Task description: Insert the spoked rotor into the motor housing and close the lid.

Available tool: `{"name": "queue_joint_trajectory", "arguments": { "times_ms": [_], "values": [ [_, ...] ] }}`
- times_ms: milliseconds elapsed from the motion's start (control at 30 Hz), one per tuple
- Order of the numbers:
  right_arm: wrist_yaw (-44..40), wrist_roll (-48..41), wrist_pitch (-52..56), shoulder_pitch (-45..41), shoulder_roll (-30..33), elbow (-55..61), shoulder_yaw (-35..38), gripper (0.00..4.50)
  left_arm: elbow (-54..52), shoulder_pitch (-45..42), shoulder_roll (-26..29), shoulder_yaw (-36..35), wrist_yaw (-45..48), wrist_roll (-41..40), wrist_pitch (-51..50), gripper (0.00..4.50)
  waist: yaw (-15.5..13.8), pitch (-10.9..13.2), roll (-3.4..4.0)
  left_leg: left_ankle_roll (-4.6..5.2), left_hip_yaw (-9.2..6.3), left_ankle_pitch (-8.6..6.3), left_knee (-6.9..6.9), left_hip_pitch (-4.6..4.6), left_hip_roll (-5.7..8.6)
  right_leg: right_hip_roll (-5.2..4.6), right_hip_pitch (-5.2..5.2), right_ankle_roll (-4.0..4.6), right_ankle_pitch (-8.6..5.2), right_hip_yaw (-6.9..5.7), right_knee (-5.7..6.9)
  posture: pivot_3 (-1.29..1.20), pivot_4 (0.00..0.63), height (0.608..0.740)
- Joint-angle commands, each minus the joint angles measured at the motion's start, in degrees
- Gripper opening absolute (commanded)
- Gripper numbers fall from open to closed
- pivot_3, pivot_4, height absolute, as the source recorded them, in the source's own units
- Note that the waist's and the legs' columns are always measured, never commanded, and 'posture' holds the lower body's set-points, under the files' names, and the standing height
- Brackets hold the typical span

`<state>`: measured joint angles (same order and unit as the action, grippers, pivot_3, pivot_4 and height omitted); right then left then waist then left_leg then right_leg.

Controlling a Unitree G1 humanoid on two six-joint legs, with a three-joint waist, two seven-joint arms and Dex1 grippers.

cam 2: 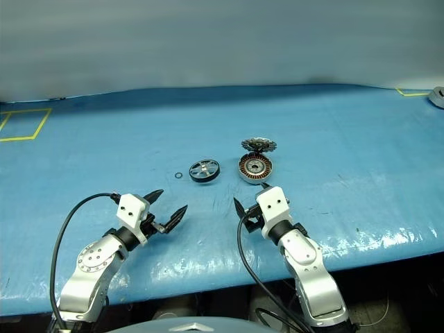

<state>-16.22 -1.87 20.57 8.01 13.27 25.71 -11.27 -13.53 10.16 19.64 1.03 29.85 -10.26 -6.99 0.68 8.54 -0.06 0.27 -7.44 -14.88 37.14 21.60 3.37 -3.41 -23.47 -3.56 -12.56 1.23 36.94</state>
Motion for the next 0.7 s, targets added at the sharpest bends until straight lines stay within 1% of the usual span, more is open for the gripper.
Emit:
{"name": "queue_joint_trajectory", "arguments": {
  "times_ms": [33, 167, 333, 433, 533, 600, 700],
  "values": [
    [0.2, 0.3, -0.3, -0.4, -0.1, 1.2, -0.2, 4.47, -1.4, 0.2, 0.1, -0.1, 0.2, -0.6, 0.5, 4.50, 0.0, 0.0, 0.00, 0.00, 0.00, 0.00, 0.00, 0.00, 0.00, 0.00, 0.00, 0.00, 0.00, 0.00, 0.00, 0.00, 0.150, 0.740],
    [0.5, 0.5, 0.8, -0.7, -0.2, 1.3, -0.1, 4.47, -1.4, 0.4, 0.0, 0.0, 0.3, -0.6, 0.4, 4.50, 0.0, 0.0, 0.00, 0.00, 0.00, 0.00, 0.00, 0.00, 0.00, 0.00, 0.00, 0.00, 0.00, 0.00, 0.00, 0.00, 0.150, 0.740],
    [1.6, 1.6, 10.1, -4.2, -0.2, 3.7, -0.3, 4.47, -1.0, 0.3, -0.3, 0.2, 0.2, -0.3, 0.8, 4.50, 0.0, 0.0, 0.00, 0.00, 0.01, 0.00, 0.02, 0.00, 0.00, 0.00, 0.00, 0.02, 0.02, 0.01, 0.01, 0.00, 0.150, 0.740],
    [0.0, 1.9, 20.5, -8.9, 1.9, 6.4, -2.0, 4.47, -0.8, 0.4, -0.4, 0.4, 0.0, -0.1, 1.0, 4.50, 0.0, 0.0, 0.00, 0.00, 0.01, 0.01, 0.02, 0.01, 0.00, 0.00, -0.01, 0.02, 0.02, 0.01, 0.02, 0.00, 0.150, 0.740],
    [-1.6, 1.5, 27.7, -14.0, 4.0, 7.0, -3.2, 4.47, -0.8, 0.5, -0.6, 0.4, -0.1, 0.1, 1.1, 4.50, 0.0, 0.0, 0.00, 0.00, -0.01, 0.00, 0.02, 0.00, 0.00, 0.00, 0.00, 0.05, 0.03, -0.01, 0.00, 0.00, 0.150, 0.740],
    [-1.6, 1.0, 31.0, -16.9, 4.0, 6.5, -2.8, 4.47, -0.7, 0.6, -0.7, 0.4, -0.2, 0.1, 1.2, 4.50, 0.0, 0.0, 0.00, 0.00, -0.01, 0.00, 0.01, 0.01, 0.01, 0.00, 0.00, 0.14, 0.09, -0.02, 0.00, 0.00, 0.150, 0.740],
    [-1.7, 0.7, 36.2, -23.9, 3.7, 1.9, -2.1, 4.47, -0.6, 0.8, -0.7, 0.6, 0.1, 0.1, 1.9, 4.50, 0.1, 0.0, 0.02, 0.00, -0.01, 0.00, -0.02, 0.02, 0.01, 0.00, -0.02, 0.19, 0.11, -0.04, -0.01, 0.00, 0.150, 0.740]
  ]
}}
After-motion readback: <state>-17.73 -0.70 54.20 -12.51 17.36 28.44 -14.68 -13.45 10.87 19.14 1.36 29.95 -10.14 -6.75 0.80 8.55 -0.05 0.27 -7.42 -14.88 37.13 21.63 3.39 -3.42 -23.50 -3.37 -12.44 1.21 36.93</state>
